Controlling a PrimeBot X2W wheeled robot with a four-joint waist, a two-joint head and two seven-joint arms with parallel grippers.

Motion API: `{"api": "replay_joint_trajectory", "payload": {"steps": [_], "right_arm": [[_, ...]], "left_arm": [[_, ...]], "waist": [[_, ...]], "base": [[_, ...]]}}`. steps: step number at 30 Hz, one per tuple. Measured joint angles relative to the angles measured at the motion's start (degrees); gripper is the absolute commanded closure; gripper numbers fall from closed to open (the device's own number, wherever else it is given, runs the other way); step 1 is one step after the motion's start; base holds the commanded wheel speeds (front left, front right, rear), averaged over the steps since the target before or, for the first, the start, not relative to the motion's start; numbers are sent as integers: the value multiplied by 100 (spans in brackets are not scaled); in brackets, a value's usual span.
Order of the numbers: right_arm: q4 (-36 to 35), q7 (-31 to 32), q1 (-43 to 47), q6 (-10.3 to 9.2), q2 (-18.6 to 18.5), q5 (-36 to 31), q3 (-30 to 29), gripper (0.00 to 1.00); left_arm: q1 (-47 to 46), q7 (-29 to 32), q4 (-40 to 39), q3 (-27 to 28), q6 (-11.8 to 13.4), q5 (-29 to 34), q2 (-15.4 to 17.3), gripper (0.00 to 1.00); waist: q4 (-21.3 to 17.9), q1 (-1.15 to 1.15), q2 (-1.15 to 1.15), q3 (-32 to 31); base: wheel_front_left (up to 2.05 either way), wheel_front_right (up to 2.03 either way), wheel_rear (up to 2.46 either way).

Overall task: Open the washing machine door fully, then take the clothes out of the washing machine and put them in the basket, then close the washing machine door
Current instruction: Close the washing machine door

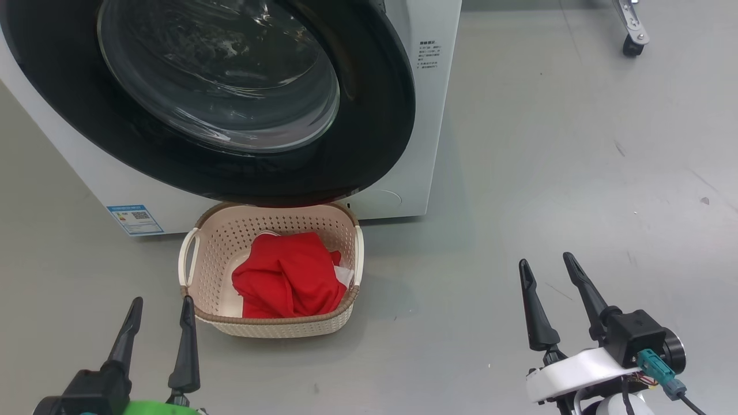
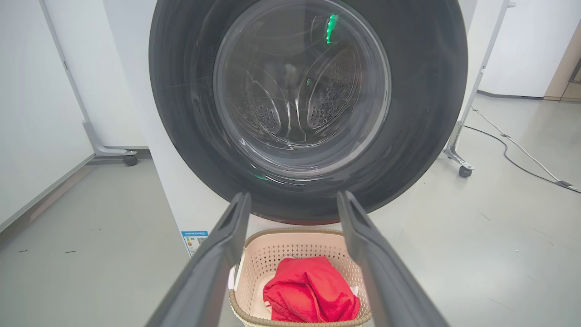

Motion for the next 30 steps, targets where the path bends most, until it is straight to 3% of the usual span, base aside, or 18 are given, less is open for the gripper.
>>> {"api": "replay_joint_trajectory", "payload": {"steps": [3, 4, 5, 18, 30], "right_arm": [[-2, 0, 0, 1, 1, 0, -3, 0], [-3, 0, 0, 1, 1, 0, -3, 36], [-3, 0, 0, 2, 2, 0, -4, 100], [22, 0, -72, 156, -25, -40, -37, 100], [153, 0, -787, 465, -223, -165, 152, 100]], "left_arm": [[12, 0, 1, -2, 1, 24, -8, 0], [13, 0, 1, -2, 1, 47, -14, 0], [13, -1, 0, -4, 1, 67, -20, 0], [12, -2, -66, -144, 10, 194, -132, 0], [-22, -43, -261, -290, 22, 326, -241, 0]], "waist": [[1, 0, 0, -11], [3, 0, 0, -15], [4, 0, 0, -19], [154, 0, 0, 13], [575, 0, 0, 201]], "base": [[0, 0, 0], [0, 0, 0], [0, 0, 0], [0, 0, 0], [0, 0, 0]]}}
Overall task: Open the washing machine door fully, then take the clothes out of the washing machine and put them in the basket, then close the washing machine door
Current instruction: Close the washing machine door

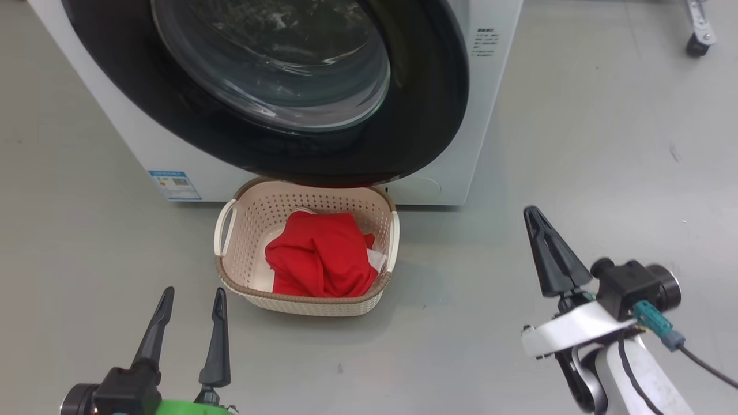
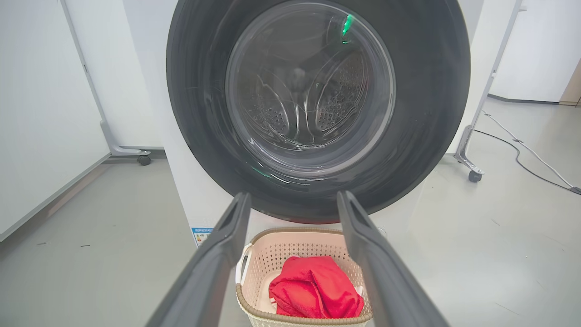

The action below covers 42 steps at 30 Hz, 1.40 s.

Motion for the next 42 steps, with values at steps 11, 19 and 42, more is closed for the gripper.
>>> {"api": "replay_joint_trajectory", "payload": {"steps": [11, 19, 42], "right_arm": [[-22, 189, -1322, 202, -104, -135, 108, 100], [0, 355, -2341, 270, -196, -180, 73, 100], [1116, 564, -4017, 392, -383, 44, -29, 100]], "left_arm": [[-347, -2, -301, -172, 5, 26, -153, 0], [-598, -8, -397, -275, 2, 27, -253, 0], [-960, -9, -265, -381, -123, 27, -358, 0]], "waist": [[401, 0, 0, 441], [718, 0, 0, 814], [1228, 0, 0, 1394]], "base": [[0, 0, 0], [0, 0, 0], [0, 0, 0]]}}
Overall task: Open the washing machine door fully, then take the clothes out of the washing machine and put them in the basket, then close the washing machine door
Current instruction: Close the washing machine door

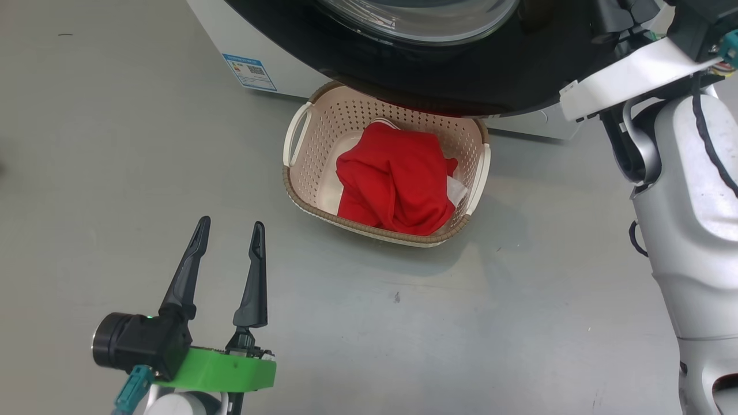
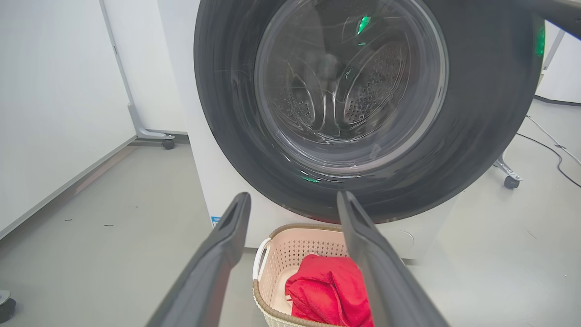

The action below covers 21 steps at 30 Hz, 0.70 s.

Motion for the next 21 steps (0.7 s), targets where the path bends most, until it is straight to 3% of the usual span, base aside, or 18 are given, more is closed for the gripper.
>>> {"api": "replay_joint_trajectory", "payload": {"steps": [21], "right_arm": [[711, 127, -1164, 49, -413, 22, -40, 100]], "left_arm": [[-155, -1, 66, -45, -52, 0, -97, 0]], "waist": [[229, 0, 0, 232]], "base": [[0, 0, 0]]}}
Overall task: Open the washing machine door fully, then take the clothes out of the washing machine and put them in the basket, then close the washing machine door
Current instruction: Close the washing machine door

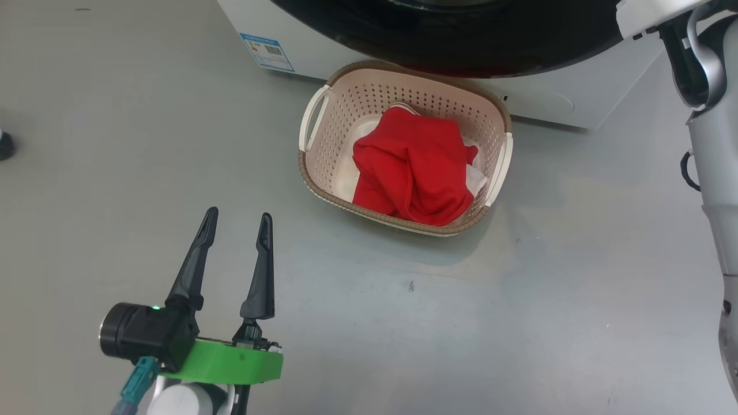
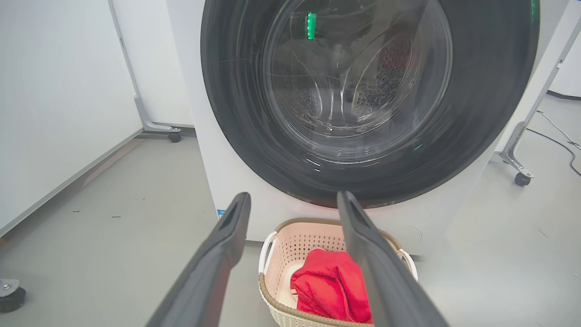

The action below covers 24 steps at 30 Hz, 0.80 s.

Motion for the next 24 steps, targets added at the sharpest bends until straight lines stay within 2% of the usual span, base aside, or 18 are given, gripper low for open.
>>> {"api": "replay_joint_trajectory", "payload": {"steps": [14, 24], "right_arm": [[526, 8, -449, 53, -285, -14, -45, 100], [836, -147, -552, 102, -225, 62, -56, 100]], "left_arm": [[-174, -16, 18, -87, -100, -1, -25, 0], [-176, -16, 27, -76, -100, -1, -35, 0]], "waist": [[204, 0, 0, 164], [264, 0, 0, 187]], "base": [[0, 0, 0], [0, 0, 0]]}}
